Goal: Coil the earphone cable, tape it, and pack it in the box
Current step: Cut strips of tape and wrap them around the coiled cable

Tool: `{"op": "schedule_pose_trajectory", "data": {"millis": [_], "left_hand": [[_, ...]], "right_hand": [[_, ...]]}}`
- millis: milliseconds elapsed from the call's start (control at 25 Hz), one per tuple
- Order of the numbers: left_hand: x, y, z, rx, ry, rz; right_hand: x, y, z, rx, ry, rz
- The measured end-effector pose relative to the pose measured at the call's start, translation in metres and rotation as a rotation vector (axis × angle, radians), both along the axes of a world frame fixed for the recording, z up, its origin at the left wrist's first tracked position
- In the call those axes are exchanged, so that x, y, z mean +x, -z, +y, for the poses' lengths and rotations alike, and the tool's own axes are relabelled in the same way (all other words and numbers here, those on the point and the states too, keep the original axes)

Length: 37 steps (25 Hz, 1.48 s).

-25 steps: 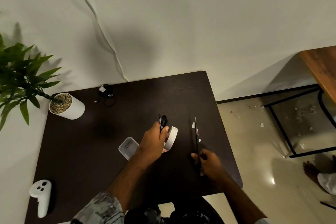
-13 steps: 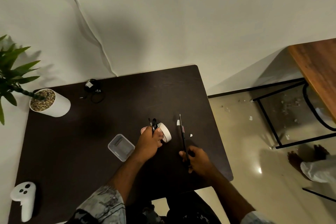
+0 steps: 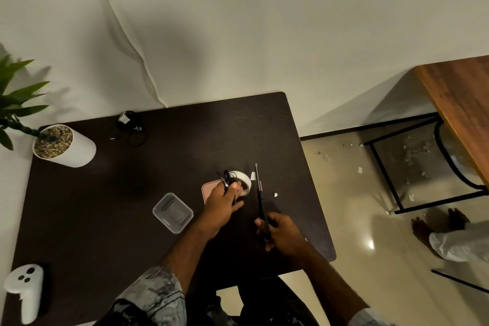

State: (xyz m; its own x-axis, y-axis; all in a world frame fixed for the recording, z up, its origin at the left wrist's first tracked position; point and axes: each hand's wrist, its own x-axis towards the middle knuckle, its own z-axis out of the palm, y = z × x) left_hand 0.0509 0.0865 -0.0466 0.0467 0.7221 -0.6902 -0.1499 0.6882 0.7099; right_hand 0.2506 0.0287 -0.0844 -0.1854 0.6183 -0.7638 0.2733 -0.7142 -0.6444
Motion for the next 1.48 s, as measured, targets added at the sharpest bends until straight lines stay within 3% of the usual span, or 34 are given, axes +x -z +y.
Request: {"op": "schedule_pose_trajectory", "data": {"millis": [160,440,680,760,960,1000,1080,1160,1200,1280,1360,1480], "left_hand": [[0.009,-0.003,0.016,0.043,-0.074,-0.006],[0.025,0.004,0.006,-0.143,-0.094,0.31],[0.02,-0.013,-0.005,0.069,-0.075,0.611],[0.024,-0.023,-0.01,0.134,-0.048,0.677],[0.02,-0.031,-0.016,0.293,0.05,0.937],[0.017,-0.032,-0.015,0.326,0.097,0.988],[0.01,-0.032,-0.014,0.36,0.231,1.114],[0.007,-0.035,-0.011,0.363,0.376,1.206],[0.006,-0.036,-0.011,0.365,0.449,1.225],[0.004,-0.037,-0.011,0.359,0.57,1.212],[0.004,-0.037,-0.012,0.368,0.645,1.181],[0.003,-0.037,-0.011,0.389,0.732,1.168]], "right_hand": [[-0.004,-0.006,-0.002,0.023,0.085,0.056],[-0.022,-0.025,-0.007,-0.011,0.067,0.376],[-0.042,-0.035,-0.002,-0.008,-0.04,0.517],[-0.048,-0.04,0.0,0.038,-0.125,0.443],[-0.046,-0.048,0.017,0.159,-0.327,0.03],[-0.042,-0.05,0.021,0.185,-0.298,-0.092],[-0.034,-0.062,0.031,0.233,0.008,-0.232],[-0.023,-0.073,0.043,0.273,0.342,-0.112],[-0.018,-0.079,0.05,0.286,0.379,-0.027],[-0.01,-0.086,0.06,0.3,0.24,0.053],[-0.008,-0.087,0.065,0.288,0.057,0.018],[-0.006,-0.079,0.068,0.25,-0.043,-0.042]]}}
